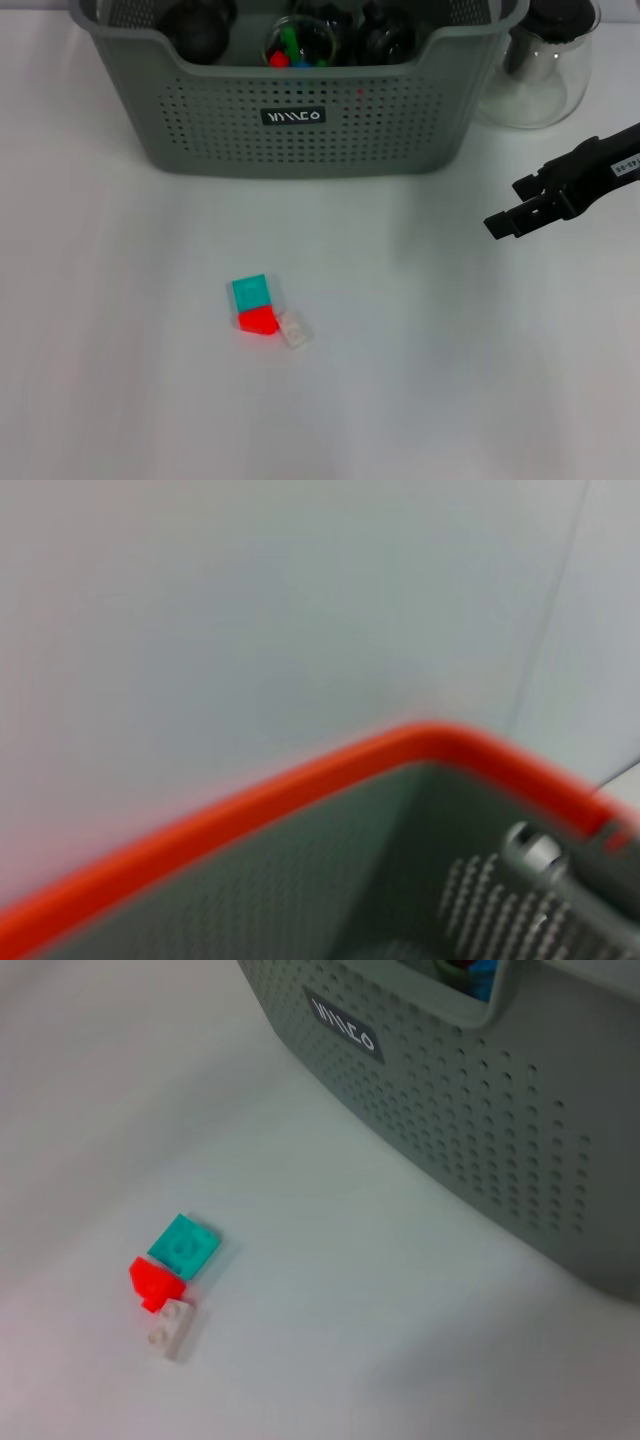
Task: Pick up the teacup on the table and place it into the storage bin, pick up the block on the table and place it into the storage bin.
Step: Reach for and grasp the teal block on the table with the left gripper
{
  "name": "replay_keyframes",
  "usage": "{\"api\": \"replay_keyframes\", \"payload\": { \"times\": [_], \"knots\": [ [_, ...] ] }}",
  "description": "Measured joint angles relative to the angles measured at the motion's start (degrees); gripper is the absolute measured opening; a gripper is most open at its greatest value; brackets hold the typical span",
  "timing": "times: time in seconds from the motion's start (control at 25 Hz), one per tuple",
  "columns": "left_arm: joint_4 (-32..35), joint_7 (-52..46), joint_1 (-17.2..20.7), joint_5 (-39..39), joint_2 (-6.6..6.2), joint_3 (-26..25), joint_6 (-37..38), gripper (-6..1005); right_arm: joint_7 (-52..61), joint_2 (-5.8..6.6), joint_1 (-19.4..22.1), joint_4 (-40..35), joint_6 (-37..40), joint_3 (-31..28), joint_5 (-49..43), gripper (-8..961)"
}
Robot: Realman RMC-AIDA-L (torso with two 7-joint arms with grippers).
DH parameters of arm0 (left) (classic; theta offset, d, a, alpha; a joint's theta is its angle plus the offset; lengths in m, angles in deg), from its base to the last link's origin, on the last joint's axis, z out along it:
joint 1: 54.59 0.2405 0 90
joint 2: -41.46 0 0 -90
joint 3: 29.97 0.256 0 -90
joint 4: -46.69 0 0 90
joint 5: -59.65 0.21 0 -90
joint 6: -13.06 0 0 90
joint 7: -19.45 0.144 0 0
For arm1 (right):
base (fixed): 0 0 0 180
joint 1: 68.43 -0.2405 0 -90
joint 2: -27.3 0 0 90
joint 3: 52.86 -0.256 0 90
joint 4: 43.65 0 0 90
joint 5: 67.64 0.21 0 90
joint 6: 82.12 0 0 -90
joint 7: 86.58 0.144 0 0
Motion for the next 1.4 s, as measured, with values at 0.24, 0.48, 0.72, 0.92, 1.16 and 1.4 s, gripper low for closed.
{"api": "replay_keyframes", "payload": {
  "times": [0.24,0.48,0.72,0.92,1.16,1.4],
  "knots": [
    [21.27,8.34,11.18,-22.4,-0.35,-1.83,14.28,886,-0.77,0.15,-0.31,1.02,-0.91,0.04,0.01,824],
    [26.51,17.64,17.31,-36.41,0.38,-5.73,34.87,885,-1.11,-0.1,-0.45,1.42,-1.41,0.01,0.09,824],
    [24.78,22.25,23.1,-29.4,1.98,-2.23,40.91,884,-1.18,-0.7,-0.49,2.57,-1.88,0.09,0.08,824],
    [21.49,23.87,24.54,-19.99,3.13,0.34,40.85,883,-1.28,-1.23,-0.83,3.8,-3.34,0.43,0.08,820],
    [17.16,26.16,24.03,-12.63,3.43,5.01,38.14,882,-1.79,-1.27,-1.5,5.53,-4.38,0.58,0.08,820],
    [11.08,26.35,21.58,-5.9,3.42,10.95,32.92,882,-1.81,-1.25,-1.63,5.76,-4.5,0.35,0.08,820]
  ]
}}
